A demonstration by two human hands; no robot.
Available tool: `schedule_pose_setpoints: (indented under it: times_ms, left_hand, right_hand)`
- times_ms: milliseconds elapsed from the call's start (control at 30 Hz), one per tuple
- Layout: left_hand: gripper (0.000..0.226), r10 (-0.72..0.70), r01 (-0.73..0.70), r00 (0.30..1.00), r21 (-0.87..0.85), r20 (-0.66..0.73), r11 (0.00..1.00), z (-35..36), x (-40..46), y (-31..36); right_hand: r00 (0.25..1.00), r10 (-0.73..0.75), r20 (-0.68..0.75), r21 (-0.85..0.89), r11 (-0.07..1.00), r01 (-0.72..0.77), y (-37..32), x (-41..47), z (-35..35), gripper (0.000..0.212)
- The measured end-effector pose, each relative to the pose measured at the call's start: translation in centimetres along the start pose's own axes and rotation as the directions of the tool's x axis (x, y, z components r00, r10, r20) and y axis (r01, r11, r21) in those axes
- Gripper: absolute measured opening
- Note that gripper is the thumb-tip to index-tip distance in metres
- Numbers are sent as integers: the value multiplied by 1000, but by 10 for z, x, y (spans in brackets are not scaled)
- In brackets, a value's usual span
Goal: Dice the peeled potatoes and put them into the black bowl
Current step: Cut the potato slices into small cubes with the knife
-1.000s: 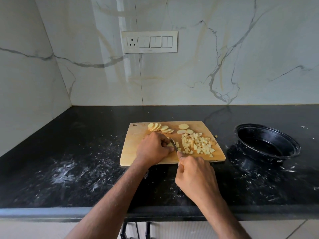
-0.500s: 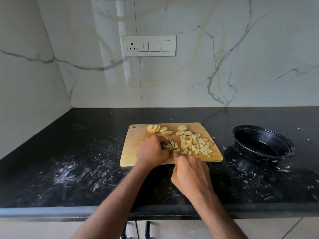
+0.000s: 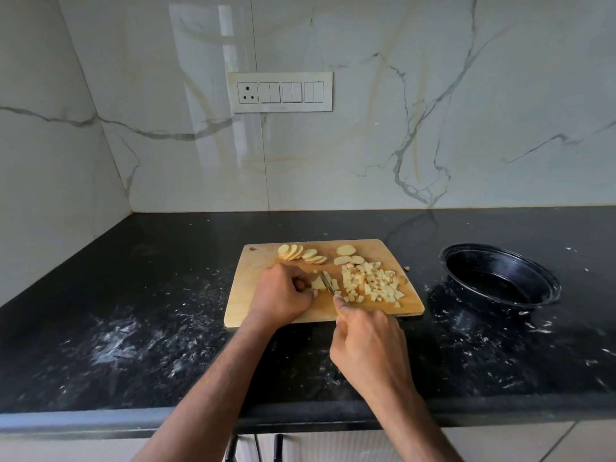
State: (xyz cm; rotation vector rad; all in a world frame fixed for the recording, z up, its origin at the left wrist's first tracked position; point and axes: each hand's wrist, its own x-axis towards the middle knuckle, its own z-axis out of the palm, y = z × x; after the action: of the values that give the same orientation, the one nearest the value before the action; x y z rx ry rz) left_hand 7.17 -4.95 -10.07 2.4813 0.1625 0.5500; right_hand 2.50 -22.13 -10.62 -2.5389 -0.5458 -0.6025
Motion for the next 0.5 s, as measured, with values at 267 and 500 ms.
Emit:
schedule_pose_setpoints:
  times_ms: [267,500]
  left_hand:
    - [28,-12,12,1000,-13,28,1000,1,4,-2]
    - [25,-31,31,999,-4,36,1000,5,9,-3]
  right_hand:
    - [999,-16,50,46,999,14,-1,7,-2,44]
    - [997,-18,81,38,999,15,4,9,5,38]
